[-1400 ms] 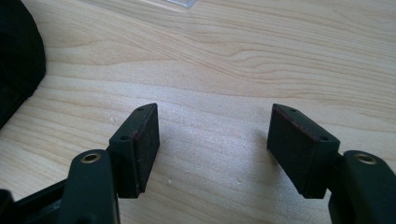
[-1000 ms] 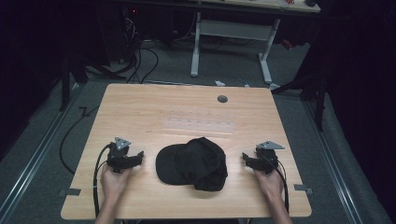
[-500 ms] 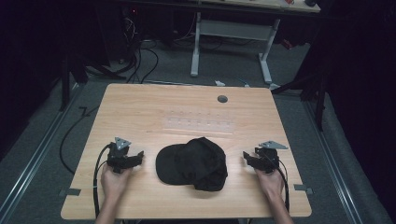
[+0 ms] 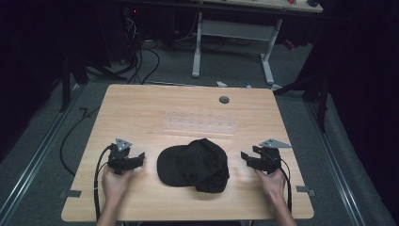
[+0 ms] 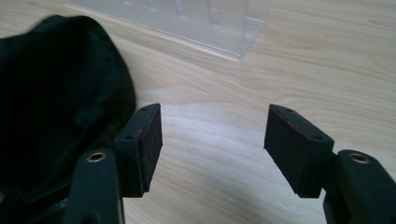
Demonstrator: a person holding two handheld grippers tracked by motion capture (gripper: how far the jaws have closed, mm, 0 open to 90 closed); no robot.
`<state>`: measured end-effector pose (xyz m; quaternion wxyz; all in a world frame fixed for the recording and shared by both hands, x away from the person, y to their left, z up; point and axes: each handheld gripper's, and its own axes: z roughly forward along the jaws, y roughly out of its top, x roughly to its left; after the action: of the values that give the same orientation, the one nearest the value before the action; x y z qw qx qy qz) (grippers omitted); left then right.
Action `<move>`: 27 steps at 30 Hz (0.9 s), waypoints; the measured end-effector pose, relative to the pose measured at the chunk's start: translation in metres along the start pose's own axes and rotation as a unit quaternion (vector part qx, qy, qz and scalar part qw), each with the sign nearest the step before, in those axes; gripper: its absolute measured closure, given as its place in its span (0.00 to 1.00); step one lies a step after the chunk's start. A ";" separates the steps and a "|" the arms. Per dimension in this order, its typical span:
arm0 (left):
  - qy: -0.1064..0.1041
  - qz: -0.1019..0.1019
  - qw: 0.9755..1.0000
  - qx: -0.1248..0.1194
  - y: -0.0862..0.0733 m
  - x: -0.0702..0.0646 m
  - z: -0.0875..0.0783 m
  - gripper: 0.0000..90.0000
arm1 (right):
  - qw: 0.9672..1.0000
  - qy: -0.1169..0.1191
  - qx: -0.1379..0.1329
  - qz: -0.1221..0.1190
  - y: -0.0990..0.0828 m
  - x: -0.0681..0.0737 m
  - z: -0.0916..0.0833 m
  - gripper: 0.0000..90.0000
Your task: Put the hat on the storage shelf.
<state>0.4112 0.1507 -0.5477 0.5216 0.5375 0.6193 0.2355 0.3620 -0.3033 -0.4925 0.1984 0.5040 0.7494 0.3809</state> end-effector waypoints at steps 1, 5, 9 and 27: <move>0.000 0.000 1.000 0.000 0.000 0.000 0.000 0.29 | 1.000 0.005 -0.001 -0.004 0.002 0.002 0.000 0.41; 0.000 0.000 1.000 0.000 0.000 0.000 0.000 0.29 | 1.000 0.023 -0.011 -0.012 0.010 0.011 -0.003 0.40; 0.000 0.000 1.000 0.000 0.000 0.000 0.000 0.29 | 0.999 0.039 -0.021 -0.014 0.016 0.015 -0.006 0.40; 0.000 0.000 1.000 0.000 0.000 0.000 0.000 0.29 | 0.993 0.093 -0.001 -0.076 0.058 0.057 0.019 0.37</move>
<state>0.4112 0.1507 -0.5477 0.5214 0.5373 0.6196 0.2357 0.3864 -0.2325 -0.4545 0.1571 0.4076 0.8005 0.4105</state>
